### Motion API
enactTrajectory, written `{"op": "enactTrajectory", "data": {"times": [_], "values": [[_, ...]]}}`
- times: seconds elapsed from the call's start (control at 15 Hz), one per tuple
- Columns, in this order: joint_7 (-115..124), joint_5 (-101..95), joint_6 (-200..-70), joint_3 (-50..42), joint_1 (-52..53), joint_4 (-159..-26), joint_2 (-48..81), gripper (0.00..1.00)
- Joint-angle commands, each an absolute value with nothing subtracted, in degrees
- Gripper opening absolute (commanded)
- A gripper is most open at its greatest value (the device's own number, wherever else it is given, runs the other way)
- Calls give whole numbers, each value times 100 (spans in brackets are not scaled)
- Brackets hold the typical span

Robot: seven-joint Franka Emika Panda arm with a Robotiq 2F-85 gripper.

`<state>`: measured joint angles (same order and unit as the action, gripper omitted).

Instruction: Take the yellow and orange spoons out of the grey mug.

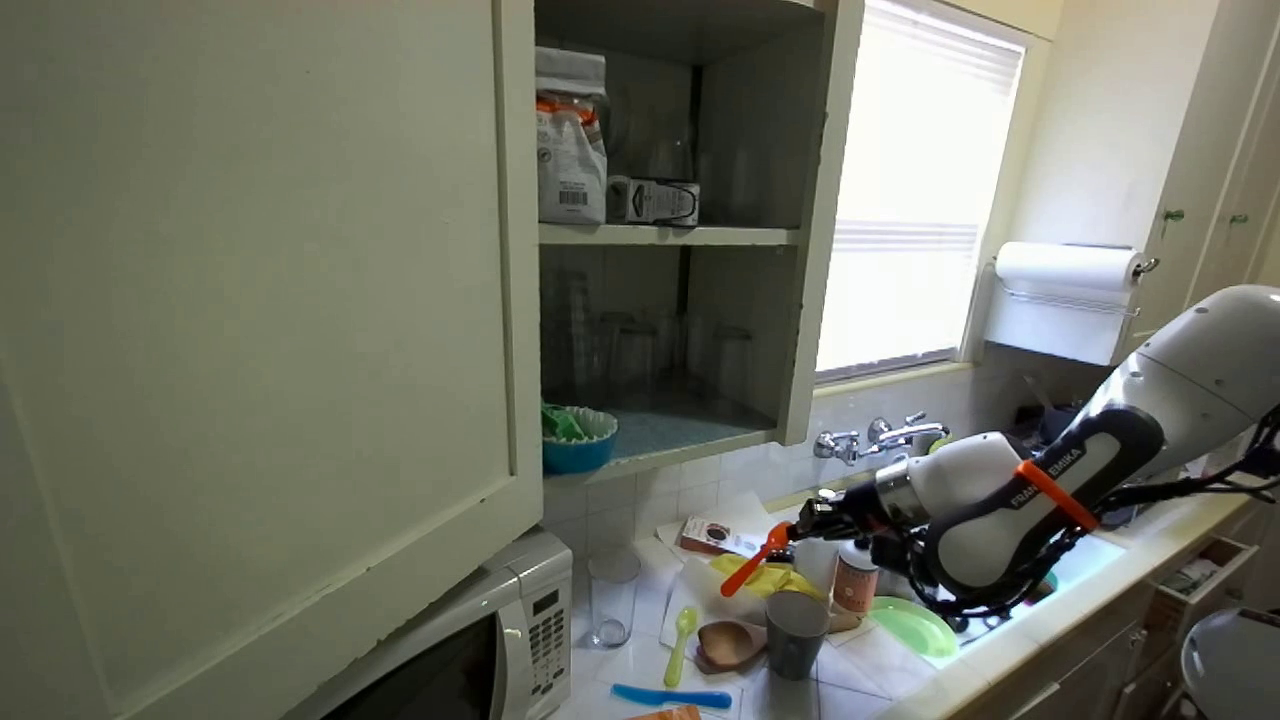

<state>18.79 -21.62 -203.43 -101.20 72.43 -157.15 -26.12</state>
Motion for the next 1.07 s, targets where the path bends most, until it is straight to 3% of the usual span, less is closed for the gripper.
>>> {"op": "enactTrajectory", "data": {"times": [0.0, 0.4, 0.47, 0.53, 0.67, 0.93, 1.0], "values": [[1843, -1771, -20467, -10849, 8050, -15636, -2801, 1], [1836, -1241, -20494, -11641, 9048, -15339, -2796, 1], [1865, -1147, -20452, -11730, 9186, -15258, -2816, 9], [1864, -1032, -20419, -11836, 9350, -15198, -2759, 30], [1878, -889, -20404, -11957, 9585, -15082, -2778, 35], [1907, -788, -20303, -11887, 9815, -15001, -2613, 64], [1206, -162, -20203, -11321, 9470, -15051, -2805, 71]]}}
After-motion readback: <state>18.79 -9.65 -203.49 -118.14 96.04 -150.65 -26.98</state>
